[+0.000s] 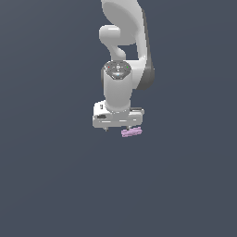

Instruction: Pick up the object and move it to a goal position.

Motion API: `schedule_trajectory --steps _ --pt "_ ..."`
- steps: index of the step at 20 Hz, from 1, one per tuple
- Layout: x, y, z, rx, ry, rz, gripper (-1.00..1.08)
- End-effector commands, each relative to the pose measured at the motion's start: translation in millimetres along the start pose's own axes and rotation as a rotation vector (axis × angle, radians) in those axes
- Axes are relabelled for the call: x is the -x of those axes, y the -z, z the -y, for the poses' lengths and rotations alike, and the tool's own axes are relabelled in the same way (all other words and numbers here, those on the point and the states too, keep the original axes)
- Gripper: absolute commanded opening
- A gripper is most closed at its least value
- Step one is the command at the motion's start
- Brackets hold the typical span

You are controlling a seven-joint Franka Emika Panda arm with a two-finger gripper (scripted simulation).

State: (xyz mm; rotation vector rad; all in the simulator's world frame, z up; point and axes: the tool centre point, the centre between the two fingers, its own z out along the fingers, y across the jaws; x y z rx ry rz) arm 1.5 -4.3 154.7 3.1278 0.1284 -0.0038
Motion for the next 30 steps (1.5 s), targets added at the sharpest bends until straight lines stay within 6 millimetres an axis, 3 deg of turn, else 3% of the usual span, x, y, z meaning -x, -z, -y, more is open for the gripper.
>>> schedule_trajectory --steps 1,13,30 --pt "0 0 1 0.000 -0.003 0.000 1.00" --pt "4 -10 12 -0.007 -0.140 0.002 1.00" --pt "20 -38 42 -0.018 -0.556 0.009 1.00"
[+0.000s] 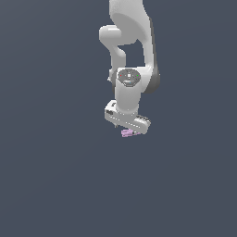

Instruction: Pick up the object and move it to a goal position.

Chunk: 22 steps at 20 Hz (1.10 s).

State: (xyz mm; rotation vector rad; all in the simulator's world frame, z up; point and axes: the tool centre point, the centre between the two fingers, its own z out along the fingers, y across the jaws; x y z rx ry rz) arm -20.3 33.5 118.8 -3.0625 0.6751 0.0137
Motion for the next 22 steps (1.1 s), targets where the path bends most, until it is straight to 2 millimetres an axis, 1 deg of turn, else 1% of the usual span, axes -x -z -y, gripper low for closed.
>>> schedule_trajectory --steps 1,22 --pt "4 -4 2 -0.001 -0.066 0.001 1.00" --pt "40 -36 16 -0.002 -0.613 -0.001 1.00"
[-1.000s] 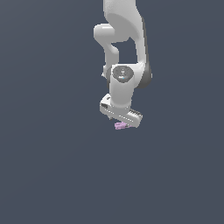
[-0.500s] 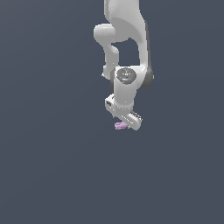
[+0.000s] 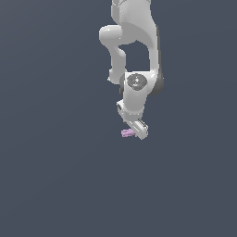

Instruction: Pick up the object and move it to a goal position.

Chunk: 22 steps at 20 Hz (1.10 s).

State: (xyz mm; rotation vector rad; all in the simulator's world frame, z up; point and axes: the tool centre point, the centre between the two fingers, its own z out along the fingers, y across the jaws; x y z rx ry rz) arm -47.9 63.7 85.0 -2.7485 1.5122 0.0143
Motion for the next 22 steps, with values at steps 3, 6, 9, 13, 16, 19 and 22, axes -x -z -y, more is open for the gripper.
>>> schedule_trajectory --steps 3,6,9,13,16,19,22 --pt "7 -6 -2 0.000 -0.118 -0.003 1.00" --pt "11 -10 -4 -0.001 -0.184 -0.005 1.00" --pt "14 -12 -5 -0.001 -0.238 -0.006 1.00" --pt "17 -15 -7 -0.002 -0.292 -0.008 1.00" --pt "18 -16 -7 -0.002 -0.318 -0.009 1.00" --pt "19 -17 -8 -0.002 -0.332 -0.010 1.00" --pt "19 -17 -8 -0.002 -0.330 -0.010 1.00"
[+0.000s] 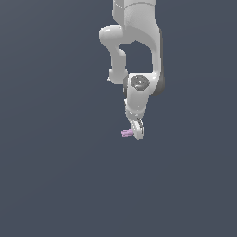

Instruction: Pick up the object and move it to a goal position.

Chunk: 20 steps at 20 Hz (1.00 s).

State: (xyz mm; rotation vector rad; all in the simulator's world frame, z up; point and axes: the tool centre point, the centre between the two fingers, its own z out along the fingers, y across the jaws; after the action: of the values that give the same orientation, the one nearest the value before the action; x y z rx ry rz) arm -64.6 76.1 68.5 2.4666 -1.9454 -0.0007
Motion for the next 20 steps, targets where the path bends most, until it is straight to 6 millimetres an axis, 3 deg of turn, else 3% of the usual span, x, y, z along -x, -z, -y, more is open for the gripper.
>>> schedule_trajectory --steps 1,6,13,18,19,20 --pt "0 0 0 0.000 0.000 0.000 1.00" --pt "0 -12 0 0.000 -0.002 0.000 1.00" --pt "0 -43 -1 0.000 -0.005 0.000 1.00" --pt "0 -50 -1 0.000 -0.005 0.000 1.00" --pt "0 -50 -1 0.000 -0.005 0.000 -1.00" --pt "0 -50 -1 0.000 -0.005 0.000 -1.00"
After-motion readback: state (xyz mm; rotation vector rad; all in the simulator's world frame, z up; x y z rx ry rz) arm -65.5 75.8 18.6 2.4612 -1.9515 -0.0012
